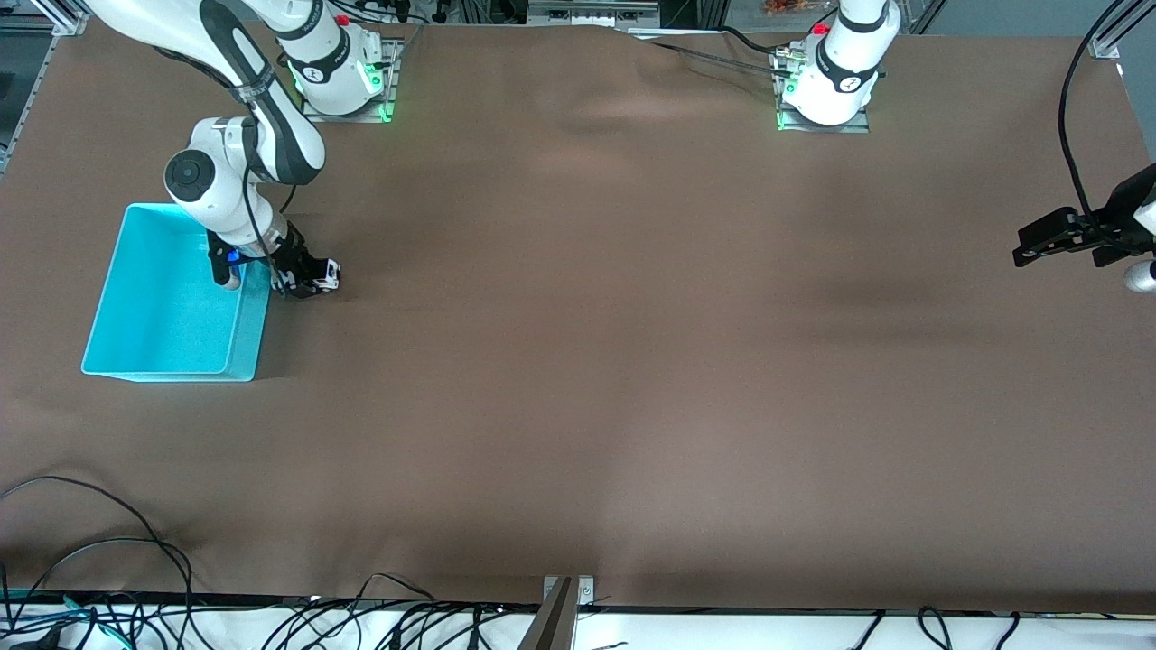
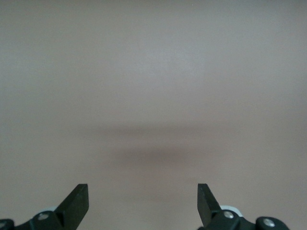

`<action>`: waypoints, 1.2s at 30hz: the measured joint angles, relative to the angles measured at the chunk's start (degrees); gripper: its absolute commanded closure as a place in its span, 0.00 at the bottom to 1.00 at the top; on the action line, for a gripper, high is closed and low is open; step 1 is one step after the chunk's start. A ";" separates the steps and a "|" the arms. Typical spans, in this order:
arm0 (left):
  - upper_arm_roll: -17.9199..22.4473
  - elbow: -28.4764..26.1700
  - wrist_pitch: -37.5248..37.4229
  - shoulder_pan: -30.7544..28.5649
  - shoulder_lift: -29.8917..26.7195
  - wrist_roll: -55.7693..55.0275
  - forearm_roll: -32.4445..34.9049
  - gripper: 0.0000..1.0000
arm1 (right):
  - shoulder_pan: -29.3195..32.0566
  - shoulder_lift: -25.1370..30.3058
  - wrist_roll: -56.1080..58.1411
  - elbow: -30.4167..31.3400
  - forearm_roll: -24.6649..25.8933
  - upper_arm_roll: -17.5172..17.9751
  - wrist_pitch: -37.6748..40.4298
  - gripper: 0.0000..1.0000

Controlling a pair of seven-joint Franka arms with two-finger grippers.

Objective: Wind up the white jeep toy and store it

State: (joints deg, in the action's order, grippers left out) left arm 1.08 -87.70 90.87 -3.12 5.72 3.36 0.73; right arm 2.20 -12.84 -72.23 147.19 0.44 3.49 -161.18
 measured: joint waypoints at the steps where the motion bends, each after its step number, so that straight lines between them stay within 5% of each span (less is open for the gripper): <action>1: 0.00 -0.01 0.00 0.00 0.00 0.00 0.00 0.00 | -0.01 0.06 -0.18 -0.05 0.00 0.00 -0.10 1.00; 19: 0.00 -0.08 0.00 0.09 0.00 0.00 0.00 0.00 | -0.20 7.02 -1.95 -2.12 0.14 2.94 5.14 1.00; 27: 0.00 -0.08 0.00 0.10 0.00 0.00 0.00 0.00 | -0.33 10.36 -2.16 -6.75 0.15 6.80 12.05 1.00; 36: -0.21 -0.09 -0.12 0.31 0.00 0.00 0.00 0.00 | 0.07 11.01 6.21 -13.55 0.62 7.20 22.33 1.00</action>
State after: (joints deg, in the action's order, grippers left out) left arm 0.87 -87.79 90.76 -2.81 5.72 3.36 0.73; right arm 2.27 -1.83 -66.01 133.63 1.05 10.69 -138.85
